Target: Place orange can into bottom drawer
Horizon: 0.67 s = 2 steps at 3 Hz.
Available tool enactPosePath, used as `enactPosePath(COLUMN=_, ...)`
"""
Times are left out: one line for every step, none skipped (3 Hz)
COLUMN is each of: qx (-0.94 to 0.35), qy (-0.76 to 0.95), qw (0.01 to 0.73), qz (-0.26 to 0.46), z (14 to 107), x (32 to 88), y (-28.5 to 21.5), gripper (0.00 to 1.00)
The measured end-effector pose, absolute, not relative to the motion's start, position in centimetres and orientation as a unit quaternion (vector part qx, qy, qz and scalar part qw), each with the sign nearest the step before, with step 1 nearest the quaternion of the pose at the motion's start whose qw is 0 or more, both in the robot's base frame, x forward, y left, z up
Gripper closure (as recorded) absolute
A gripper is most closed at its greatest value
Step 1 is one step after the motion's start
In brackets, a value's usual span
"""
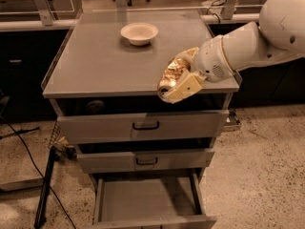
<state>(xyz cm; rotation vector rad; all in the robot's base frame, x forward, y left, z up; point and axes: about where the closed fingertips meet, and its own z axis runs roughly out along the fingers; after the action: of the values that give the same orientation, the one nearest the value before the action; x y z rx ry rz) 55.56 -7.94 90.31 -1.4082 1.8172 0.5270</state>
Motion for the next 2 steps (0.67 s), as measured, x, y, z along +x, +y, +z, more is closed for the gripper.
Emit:
enactPosePath(qx=-0.542, qy=0.723, qw=0.377, qz=0.203, z=88.1, x=52.6, y=-8.0, gripper=1.00)
enactPosePath(qx=-0.518, qy=0.741, qw=0.384, qz=0.187, z=85.2, x=49.1, y=-8.0, gripper=1.00)
